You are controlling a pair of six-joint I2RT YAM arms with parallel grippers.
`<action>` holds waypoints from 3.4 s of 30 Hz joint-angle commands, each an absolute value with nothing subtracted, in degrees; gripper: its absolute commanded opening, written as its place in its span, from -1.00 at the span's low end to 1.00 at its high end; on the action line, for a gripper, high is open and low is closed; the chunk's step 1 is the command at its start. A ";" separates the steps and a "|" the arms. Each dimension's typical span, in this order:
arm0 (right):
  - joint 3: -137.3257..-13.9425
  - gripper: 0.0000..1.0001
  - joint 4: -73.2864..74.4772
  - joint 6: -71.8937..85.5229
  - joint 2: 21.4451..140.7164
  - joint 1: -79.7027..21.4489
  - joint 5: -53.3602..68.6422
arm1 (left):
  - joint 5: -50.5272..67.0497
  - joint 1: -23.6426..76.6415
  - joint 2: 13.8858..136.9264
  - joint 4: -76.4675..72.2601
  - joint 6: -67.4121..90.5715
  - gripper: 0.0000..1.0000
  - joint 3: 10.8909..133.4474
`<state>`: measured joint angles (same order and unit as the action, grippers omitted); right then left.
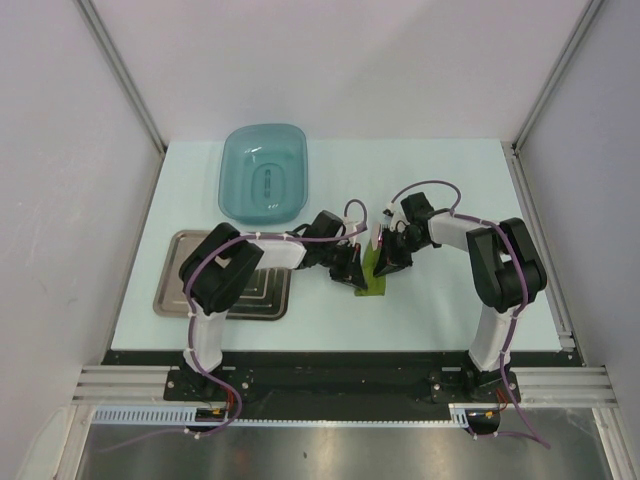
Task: Place the utensils on the paper napkin and roll it up
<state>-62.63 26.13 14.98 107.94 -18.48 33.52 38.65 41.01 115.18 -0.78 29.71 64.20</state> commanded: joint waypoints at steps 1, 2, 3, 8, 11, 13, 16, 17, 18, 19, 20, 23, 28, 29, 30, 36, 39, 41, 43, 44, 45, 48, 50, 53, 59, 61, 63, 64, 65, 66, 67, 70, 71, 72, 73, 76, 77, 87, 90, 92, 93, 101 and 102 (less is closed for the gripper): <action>-61.17 -0.89 23.82 14.50 110.30 -19.42 29.09 | 40.34 42.89 113.82 -4.30 32.42 -1.00 64.95; -61.17 -0.89 23.91 14.50 110.39 -19.42 29.09 | 40.86 42.89 113.99 -5.09 32.95 -1.00 65.04; -61.17 -0.89 23.82 14.50 110.39 -19.42 29.00 | 41.04 42.98 114.17 -6.23 33.92 -1.00 65.04; -61.17 -0.90 23.91 14.33 110.74 -19.51 28.74 | 41.92 43.15 114.26 -10.71 36.73 -0.99 65.39; -61.08 -0.91 23.73 14.50 111.00 -19.51 28.74 | 42.63 43.42 114.43 -13.17 38.49 -0.99 65.83; -61.08 -0.92 23.56 14.59 111.09 -19.60 28.83 | 42.54 43.94 114.87 -13.62 38.76 -0.99 66.27; -61.08 -0.92 23.64 14.68 111.01 -19.69 28.83 | 42.63 44.73 116.45 -14.67 39.02 -0.99 66.36; -61.08 -0.92 23.73 14.68 111.01 -19.69 28.83 | 42.80 45.00 116.89 -15.90 39.28 -0.99 66.27; -61.08 -0.92 23.64 14.68 110.83 -19.60 28.83 | 42.72 45.17 117.85 -16.52 39.98 -0.99 66.01; -61.00 -0.92 23.73 14.68 110.83 -19.60 28.83 | 42.98 45.09 118.30 -17.57 40.60 -0.99 65.74; -60.91 -0.92 23.73 14.68 110.83 -19.60 28.83 | 42.98 45.09 118.82 -19.75 41.30 -0.99 65.48; -60.73 -0.92 23.73 14.76 110.57 -19.51 29.00 | 42.72 45.18 120.67 -22.22 42.54 -0.99 65.04; -61.17 -0.91 24.17 14.50 110.39 -19.51 29.18 | 43.59 45.18 122.95 -23.73 43.15 -1.00 64.07; -61.35 -0.91 24.43 14.33 110.30 -19.51 29.35 | 43.59 45.26 123.05 -23.82 43.15 -1.00 63.72; -62.04 -0.90 24.78 14.07 109.95 -19.51 29.53 | 43.59 45.18 123.22 -23.73 43.15 -1.00 63.02; -65.13 -0.85 28.74 12.22 105.39 -18.55 30.23 | 43.50 44.21 124.01 -23.47 42.63 -1.00 60.56; -65.74 -0.84 29.18 11.25 103.89 -17.93 30.32 | 43.59 44.12 123.84 -23.56 42.19 -1.00 60.21; -66.27 -0.84 28.92 11.07 103.89 -17.58 30.76 | 43.59 44.12 123.66 -23.47 42.01 -1.00 60.47; -66.53 -0.84 28.04 11.69 105.02 -16.97 31.64 | 43.59 44.12 123.66 -23.47 41.92 -1.00 60.73; -66.53 -0.84 27.69 12.21 105.38 -16.79 32.42 | 43.51 44.12 123.75 -23.21 41.84 -1.00 60.99; -66.45 -0.85 27.25 12.48 105.73 -16.53 32.95 | 43.59 44.12 123.66 -23.12 41.84 -1.00 61.17; -65.92 -0.85 25.40 13.27 107.05 -15.47 34.63 | 43.68 44.12 123.31 -22.85 41.49 -1.00 61.26; -65.83 -0.85 25.14 13.10 108.19 -15.29 34.89 | 43.68 44.03 122.96 -22.50 40.96 -1.00 61.17; -65.22 -0.87 24.26 13.09 109.68 -15.38 34.98 | 43.86 43.95 122.17 -22.67 40.96 -1.00 61.43; -63.37 -0.90 21.36 13.89 112.67 -16.35 34.37 | 44.21 43.95 121.20 -22.50 41.31 -1.00 63.72; -62.58 -0.91 21.01 14.24 113.29 -16.35 34.02 | 44.56 43.95 121.11 -22.24 41.31 -1.00 64.68; -62.05 -0.93 20.74 14.24 113.91 -16.35 33.75 | 45.26 44.03 120.76 -23.11 41.75 -1.00 65.12; -61.62 -0.93 20.66 14.33 113.99 -16.35 33.49 | 45.35 44.21 120.59 -23.29 41.84 -1.00 65.21; -61.35 -0.93 20.57 14.33 114.08 -16.35 33.31 | 45.44 44.30 120.32 -23.47 41.84 -1.00 65.39; -61.26 -0.94 20.48 14.33 114.17 -16.35 33.31 | 45.35 44.38 120.15 -23.90 41.75 -1.00 65.56; -61.00 -0.94 20.48 14.33 114.08 -16.26 33.05 | 45.35 44.56 120.06 -24.08 41.66 -1.00 65.74; -61.08 -0.94 20.65 14.33 114.17 -16.35 33.05 | 45.26 44.82 120.85 -25.13 41.92 -1.00 66.36; -61.17 -0.94 20.74 14.41 114.17 -16.35 33.05 | 45.26 44.74 121.20 -25.31 42.01 -1.00 66.44; -61.08 -0.94 20.66 14.50 114.17 -16.26 33.13 | 45.35 44.74 121.46 -26.18 42.36 -1.00 66.71; -61.00 -0.94 20.74 14.50 114.26 -16.35 33.13 | 45.26 44.74 121.81 -26.71 42.89 -1.00 66.71; -60.73 -0.94 20.66 14.50 114.26 -16.35 33.31 | 45.09 45.00 122.34 -28.38 43.33 -1.00 66.88; -60.65 -0.94 20.65 14.59 114.26 -16.35 33.40 | 45.09 45.17 122.52 -28.65 43.42 -1.00 66.88; -61.17 -0.94 21.18 14.42 114.52 -16.52 33.22 | 45.61 45.35 127.08 -28.48 41.93 -1.00 66.10; -62.13 -0.94 22.58 13.89 113.91 -16.52 33.83 | 45.62 45.26 128.14 -28.04 41.66 -0.99 64.95; -64.33 -0.93 25.29 12.92 113.38 -16.44 33.92 | 45.62 45.26 128.67 -27.69 41.92 -0.99 64.34; -65.21 -0.93 26.53 12.48 113.12 -16.17 33.66 | 45.53 45.35 129.02 -27.77 42.36 -0.99 64.07; -74.43 -0.78 39.54 6.34 108.55 -13.54 30.06 | 45.00 44.03 131.75 -28.39 45.26 -0.90 63.10; -74.88 -0.75 40.25 5.98 107.76 -12.67 29.97 | 44.83 44.03 131.92 -28.04 45.00 -0.89 63.28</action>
